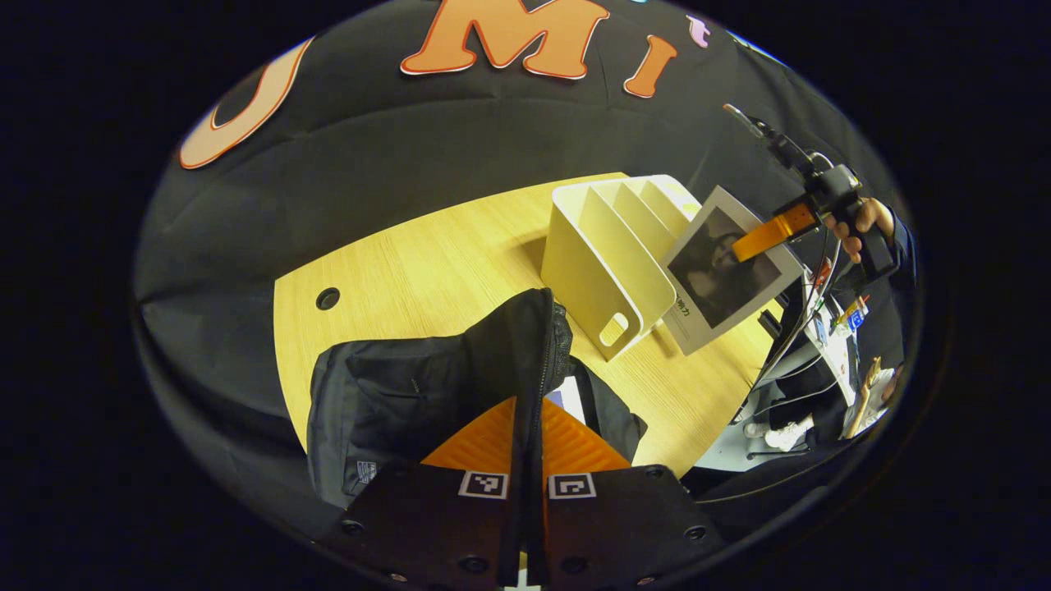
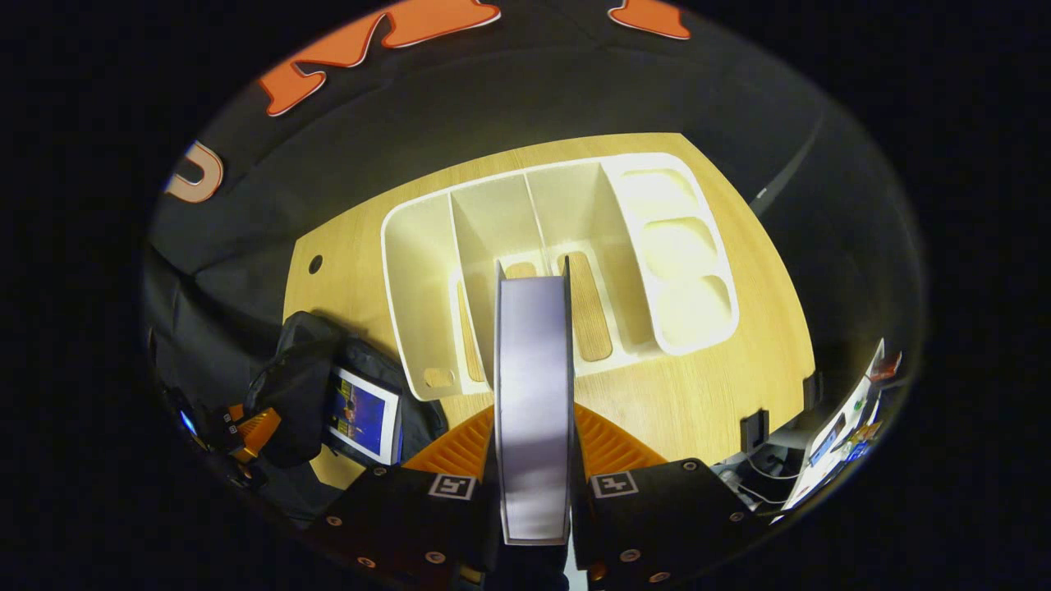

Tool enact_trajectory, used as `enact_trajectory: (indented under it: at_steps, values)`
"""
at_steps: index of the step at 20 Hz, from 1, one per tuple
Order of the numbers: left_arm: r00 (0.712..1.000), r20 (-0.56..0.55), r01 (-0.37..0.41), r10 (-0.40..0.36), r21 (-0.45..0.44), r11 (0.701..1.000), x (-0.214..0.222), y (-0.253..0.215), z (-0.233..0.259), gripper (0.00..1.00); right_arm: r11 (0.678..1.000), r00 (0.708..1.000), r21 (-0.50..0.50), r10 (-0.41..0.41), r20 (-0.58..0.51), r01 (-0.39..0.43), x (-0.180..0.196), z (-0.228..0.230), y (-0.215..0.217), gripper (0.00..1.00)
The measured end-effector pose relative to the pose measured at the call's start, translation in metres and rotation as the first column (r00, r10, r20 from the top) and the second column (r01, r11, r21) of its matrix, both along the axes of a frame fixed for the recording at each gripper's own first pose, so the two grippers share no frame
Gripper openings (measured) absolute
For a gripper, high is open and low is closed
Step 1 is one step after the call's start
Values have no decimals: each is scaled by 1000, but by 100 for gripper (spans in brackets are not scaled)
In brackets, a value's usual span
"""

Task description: Open the schoolbag, grab two books from the bookshelf and put them into the schoolbag.

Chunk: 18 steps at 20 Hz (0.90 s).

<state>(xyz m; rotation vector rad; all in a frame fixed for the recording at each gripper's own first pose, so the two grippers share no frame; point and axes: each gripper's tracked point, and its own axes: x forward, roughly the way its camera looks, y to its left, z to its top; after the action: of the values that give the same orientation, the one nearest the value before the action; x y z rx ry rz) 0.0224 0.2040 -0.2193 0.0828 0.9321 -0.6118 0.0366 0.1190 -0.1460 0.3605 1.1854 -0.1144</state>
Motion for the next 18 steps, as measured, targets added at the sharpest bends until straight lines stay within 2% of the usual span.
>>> enact_trajectory:
  at_steps: [6,11,18]
  values:
    - [999,1,38,-38,-1,999,0,0,-1,4,992,996,96,-86,22,84,-45,0,8,36]
    - [998,4,59,-59,4,998,0,-1,0,5,979,989,157,-140,43,132,-62,2,12,36]
    - [998,7,63,-63,15,998,0,1,1,4,972,985,204,-138,103,115,-78,11,21,36]
